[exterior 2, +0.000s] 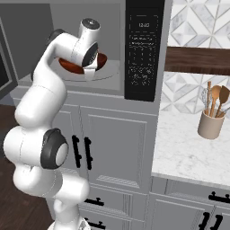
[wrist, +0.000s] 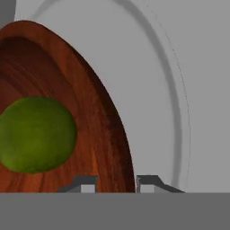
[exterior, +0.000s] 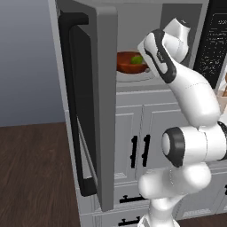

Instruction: Pick the lime from the sink and place it in the bowl. Then pick the bowl and place it in the microwave. Then close the microwave door and press the start button.

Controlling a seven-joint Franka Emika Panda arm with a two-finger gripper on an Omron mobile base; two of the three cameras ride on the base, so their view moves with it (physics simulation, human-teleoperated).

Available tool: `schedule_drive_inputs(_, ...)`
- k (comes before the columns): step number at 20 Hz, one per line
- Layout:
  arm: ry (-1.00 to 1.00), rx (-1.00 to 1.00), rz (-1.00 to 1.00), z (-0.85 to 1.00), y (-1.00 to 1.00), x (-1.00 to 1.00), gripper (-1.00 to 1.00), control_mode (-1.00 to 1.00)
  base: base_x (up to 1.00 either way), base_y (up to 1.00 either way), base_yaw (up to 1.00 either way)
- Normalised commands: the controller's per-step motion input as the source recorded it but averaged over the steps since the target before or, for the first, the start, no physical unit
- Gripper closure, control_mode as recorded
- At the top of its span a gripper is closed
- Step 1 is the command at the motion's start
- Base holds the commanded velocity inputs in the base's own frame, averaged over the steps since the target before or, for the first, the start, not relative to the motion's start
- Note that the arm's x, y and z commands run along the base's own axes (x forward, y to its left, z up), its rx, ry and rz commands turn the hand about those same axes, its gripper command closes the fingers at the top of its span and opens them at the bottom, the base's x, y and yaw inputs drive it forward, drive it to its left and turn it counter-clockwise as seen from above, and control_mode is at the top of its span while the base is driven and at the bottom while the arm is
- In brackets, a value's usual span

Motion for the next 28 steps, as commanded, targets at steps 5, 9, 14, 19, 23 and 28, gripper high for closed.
schedule_drive_inputs(5,-0.32,0.00,0.00,-0.02,-0.18,-0.89,-1.00,-1.00,0.00,0.00,0.00)
schedule_drive_inputs(9,-0.27,0.00,0.00,-0.19,-0.19,-1.00,-1.00,-1.00,0.00,0.00,0.00)
schedule_drive_inputs(14,-0.17,0.00,0.00,-0.43,0.06,-1.00,-1.00,-1.00,0.00,0.00,0.00)
schedule_drive_inputs(19,-0.06,-0.08,0.00,-0.71,0.45,-1.00,-1.00,-1.00,0.00,0.00,0.00)
schedule_drive_inputs(23,0.01,-0.16,0.01,-1.00,0.96,-1.00,-1.00,-1.00,0.00,0.00,0.00)
schedule_drive_inputs(28,-0.03,-0.14,0.08,-0.76,0.92,-1.00,-1.00,-1.00,0.00,0.00,0.00)
